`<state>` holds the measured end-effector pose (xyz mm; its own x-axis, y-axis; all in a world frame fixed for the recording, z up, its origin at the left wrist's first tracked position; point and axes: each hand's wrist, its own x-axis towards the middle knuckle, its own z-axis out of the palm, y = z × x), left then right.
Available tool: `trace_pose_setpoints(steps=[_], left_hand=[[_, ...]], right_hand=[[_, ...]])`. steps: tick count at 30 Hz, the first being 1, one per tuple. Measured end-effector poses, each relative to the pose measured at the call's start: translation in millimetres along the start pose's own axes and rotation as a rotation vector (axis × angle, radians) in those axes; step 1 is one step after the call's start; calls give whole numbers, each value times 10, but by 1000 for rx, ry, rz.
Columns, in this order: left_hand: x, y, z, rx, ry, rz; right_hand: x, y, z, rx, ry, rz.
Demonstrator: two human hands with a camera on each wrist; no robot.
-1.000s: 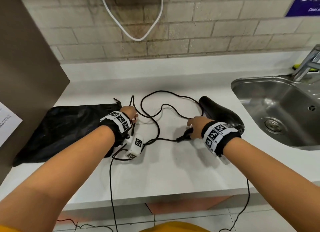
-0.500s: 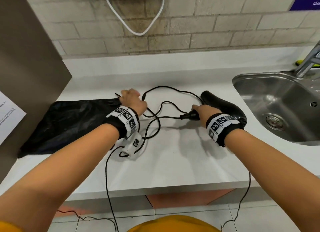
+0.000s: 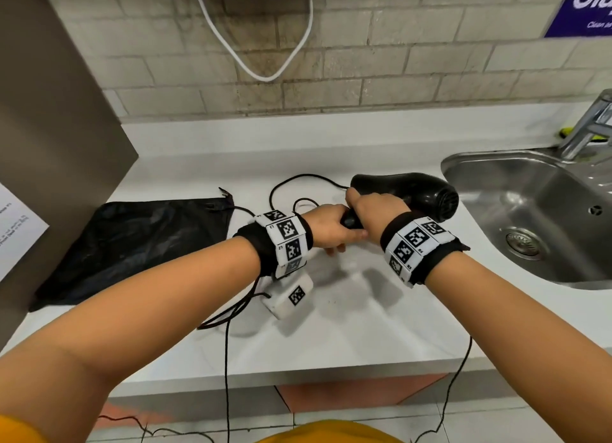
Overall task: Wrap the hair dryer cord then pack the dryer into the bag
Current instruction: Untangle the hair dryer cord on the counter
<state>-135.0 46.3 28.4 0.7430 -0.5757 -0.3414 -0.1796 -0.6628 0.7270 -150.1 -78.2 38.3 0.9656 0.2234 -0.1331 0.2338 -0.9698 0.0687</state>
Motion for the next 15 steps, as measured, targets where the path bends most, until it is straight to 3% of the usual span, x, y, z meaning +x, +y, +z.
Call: trace_pose_setpoints(steps=[4, 8, 9, 11, 13, 15], left_hand=[[-16, -68, -91, -228, 50, -19], [-137, -138, -227, -705, 151, -39], [-168, -184, -273, -770, 196, -40], [-229, -287, -375, -865, 282, -43], [-296, -370, -477, -941, 350, -61], [-357, -421, -559, -1005, 386, -68]], right_hand=[[38, -46, -89, 37, 133, -20], [64, -40, 18, 34, 638, -95], [65, -44, 64, 32, 702, -90], [60, -94, 166, 144, 584, -150], [118, -188, 292, 270, 225, -180], [258, -310, 466, 215, -11, -265]])
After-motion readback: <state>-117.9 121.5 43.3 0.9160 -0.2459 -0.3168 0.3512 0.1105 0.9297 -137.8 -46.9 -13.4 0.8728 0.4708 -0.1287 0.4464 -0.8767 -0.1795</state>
